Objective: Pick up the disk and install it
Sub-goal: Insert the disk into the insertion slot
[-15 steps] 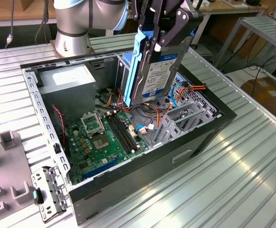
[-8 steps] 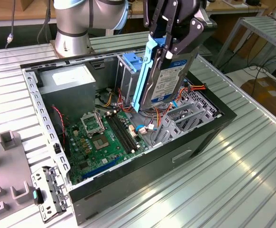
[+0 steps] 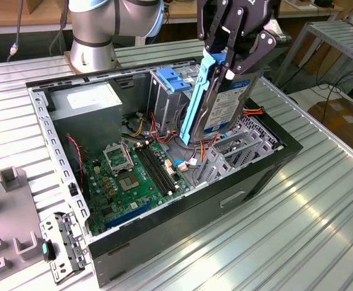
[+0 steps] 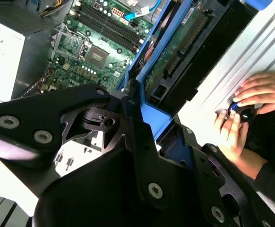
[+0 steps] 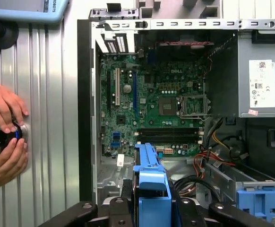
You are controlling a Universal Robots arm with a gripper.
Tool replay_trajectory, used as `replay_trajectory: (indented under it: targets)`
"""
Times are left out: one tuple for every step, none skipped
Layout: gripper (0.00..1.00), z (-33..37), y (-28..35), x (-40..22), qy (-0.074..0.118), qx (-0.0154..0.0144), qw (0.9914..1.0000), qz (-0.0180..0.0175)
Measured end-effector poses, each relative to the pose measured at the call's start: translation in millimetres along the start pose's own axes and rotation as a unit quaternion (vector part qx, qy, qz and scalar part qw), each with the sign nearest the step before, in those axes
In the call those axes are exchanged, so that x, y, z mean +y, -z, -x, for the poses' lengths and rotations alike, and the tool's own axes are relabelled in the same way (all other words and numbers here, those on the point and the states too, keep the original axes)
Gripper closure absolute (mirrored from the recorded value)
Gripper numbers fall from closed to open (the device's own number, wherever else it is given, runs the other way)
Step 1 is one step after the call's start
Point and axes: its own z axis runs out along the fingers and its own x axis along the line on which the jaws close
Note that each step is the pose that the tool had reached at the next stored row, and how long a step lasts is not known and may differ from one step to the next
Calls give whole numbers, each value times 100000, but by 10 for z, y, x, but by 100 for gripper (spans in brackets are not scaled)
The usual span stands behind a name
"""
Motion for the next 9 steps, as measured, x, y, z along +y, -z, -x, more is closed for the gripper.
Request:
replay_trajectory:
  targets:
    - [63, -19, -11, -21, 3, -8, 100000, -1]
    - [63, -29, -16, -39, 2, -13, 100000, -3]
    - [63, -35, -19, -55, 0, -4, 100000, -1]
    - [63, -39, -25, -82, 4, -12, 100000, -4]
    - [63, -41, -30, -122, -2, 6, 100000, 0]
    - [63, -41, -33, -154, 0, 25, 100000, 0]
    - [63, -39, -39, -207, 3, 25, 100000, -2]
    - [63, -38, -45, -271, 2, 36, 100000, -3]
    - [63, -37, -48, -305, 1, 40, 100000, -2]
